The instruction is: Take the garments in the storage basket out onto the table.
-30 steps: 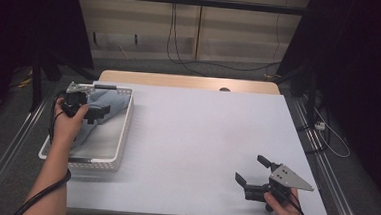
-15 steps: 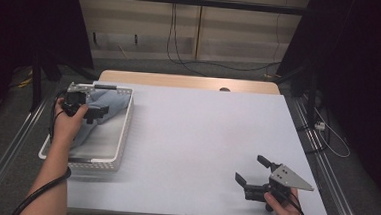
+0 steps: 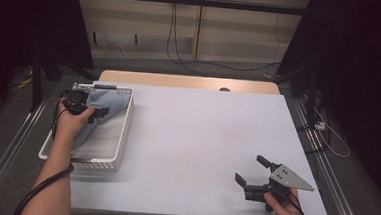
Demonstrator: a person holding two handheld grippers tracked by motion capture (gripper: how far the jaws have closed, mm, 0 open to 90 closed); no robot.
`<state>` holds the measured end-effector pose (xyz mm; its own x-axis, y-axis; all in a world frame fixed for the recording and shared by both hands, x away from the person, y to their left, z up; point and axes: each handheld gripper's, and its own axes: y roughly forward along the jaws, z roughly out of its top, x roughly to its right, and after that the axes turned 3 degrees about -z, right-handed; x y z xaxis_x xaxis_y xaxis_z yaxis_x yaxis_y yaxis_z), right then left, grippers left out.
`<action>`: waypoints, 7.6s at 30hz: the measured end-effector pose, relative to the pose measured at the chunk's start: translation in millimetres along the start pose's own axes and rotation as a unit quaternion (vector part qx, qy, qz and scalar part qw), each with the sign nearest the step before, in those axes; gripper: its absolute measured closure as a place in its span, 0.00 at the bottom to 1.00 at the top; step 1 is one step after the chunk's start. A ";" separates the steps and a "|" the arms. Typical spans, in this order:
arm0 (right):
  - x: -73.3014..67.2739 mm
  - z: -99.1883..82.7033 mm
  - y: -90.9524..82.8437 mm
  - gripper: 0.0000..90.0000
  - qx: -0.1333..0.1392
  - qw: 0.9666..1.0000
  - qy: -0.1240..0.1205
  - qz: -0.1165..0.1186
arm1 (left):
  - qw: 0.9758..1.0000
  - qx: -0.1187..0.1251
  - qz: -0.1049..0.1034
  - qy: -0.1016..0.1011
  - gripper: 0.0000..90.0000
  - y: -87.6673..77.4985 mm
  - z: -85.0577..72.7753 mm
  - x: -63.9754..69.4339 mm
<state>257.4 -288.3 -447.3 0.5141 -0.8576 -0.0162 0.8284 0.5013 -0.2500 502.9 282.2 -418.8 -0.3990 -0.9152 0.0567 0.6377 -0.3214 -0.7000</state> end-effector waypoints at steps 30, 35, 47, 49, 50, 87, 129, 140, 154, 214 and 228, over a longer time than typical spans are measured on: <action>2.1 0.1 -1.3 0.02 0.004 1.000 0.011 0.009 | 0.997 -0.072 -0.001 -0.004 0.05 26.5 -10.2 -0.9; 2.5 -0.1 -1.1 0.02 0.005 1.000 0.014 0.010 | 0.996 -0.086 0.002 -0.001 0.06 29.1 -10.4 -0.3; 3.4 -0.2 -2.0 0.02 0.004 1.000 0.017 0.009 | 0.996 -0.087 0.009 -0.005 0.16 27.6 -11.5 1.1; 3.6 -0.2 -2.4 0.02 0.005 1.000 0.017 0.009 | 0.996 -0.086 0.006 -0.005 0.18 27.1 -11.8 1.7; 3.6 -0.2 -2.4 0.02 0.005 1.000 0.017 0.009 | 0.996 -0.086 0.006 -0.005 0.19 27.1 -11.8 1.7; 3.3 0.0 -2.5 0.02 0.004 1.000 0.016 0.007 | 0.992 -0.111 -0.039 -0.039 0.62 14.4 -10.3 20.6; 3.4 0.4 -2.8 0.02 0.007 1.000 0.017 0.009 | 0.982 -0.162 -0.075 -0.058 0.69 -44.7 45.1 32.4; 3.4 0.5 -3.1 0.02 0.009 1.000 0.018 0.011 | 0.977 -0.181 -0.097 -0.062 0.69 -57.6 62.5 42.1; 2.9 0.7 -3.4 0.02 0.009 1.000 0.017 0.011 | 0.971 -0.203 -0.110 -0.066 0.69 -73.5 85.2 58.0; 1.8 1.7 -4.4 0.02 0.011 1.000 0.015 0.011 | 0.971 -0.194 -0.123 -0.068 0.69 -118.8 137.5 95.8; 2.2 1.8 -4.6 0.02 0.012 1.000 0.015 0.011 | 0.969 -0.194 -0.141 -0.053 0.69 -112.3 145.6 116.5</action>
<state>255.1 -292.3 -444.4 0.5265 -0.8487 -0.0499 0.8218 0.5231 -0.2260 480.8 176.3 -230.0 -0.4389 -0.8309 0.3421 0.2098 -0.4649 -0.8601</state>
